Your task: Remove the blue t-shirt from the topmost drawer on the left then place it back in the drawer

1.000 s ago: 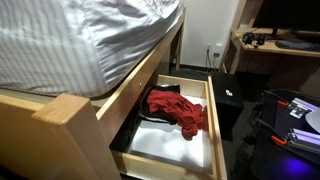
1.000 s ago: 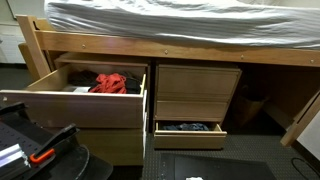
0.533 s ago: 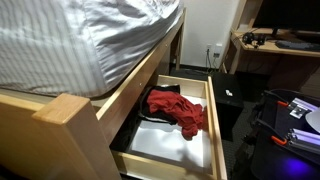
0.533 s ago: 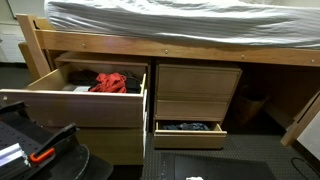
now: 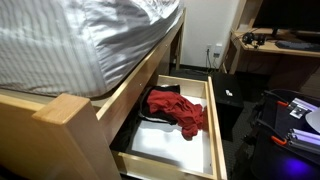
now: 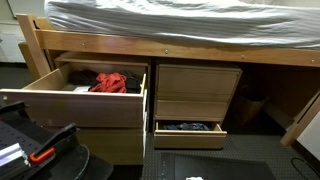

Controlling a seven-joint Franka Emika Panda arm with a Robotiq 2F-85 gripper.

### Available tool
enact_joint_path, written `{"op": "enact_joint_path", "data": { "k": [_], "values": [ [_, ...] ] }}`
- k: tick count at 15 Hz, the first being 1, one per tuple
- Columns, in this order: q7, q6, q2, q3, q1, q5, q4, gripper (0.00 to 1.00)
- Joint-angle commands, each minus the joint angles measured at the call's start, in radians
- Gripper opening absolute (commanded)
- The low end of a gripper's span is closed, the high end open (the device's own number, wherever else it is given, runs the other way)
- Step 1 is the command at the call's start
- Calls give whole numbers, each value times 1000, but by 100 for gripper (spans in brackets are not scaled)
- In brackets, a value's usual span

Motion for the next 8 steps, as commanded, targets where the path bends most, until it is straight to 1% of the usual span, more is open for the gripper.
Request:
{"op": "enact_joint_path", "data": {
  "k": [1,2,4,5,6,8],
  "values": [
    [4,227,9,206,-114,-129,-95,100],
    [14,282,15,242,-126,-145,-109,100],
    [38,335,29,353,-198,-154,-124,100],
    [48,287,39,389,-238,-166,-86,100],
    [52,307,41,423,-257,-169,-94,100],
    [51,314,42,441,-269,-169,-97,100]
  ]
}}
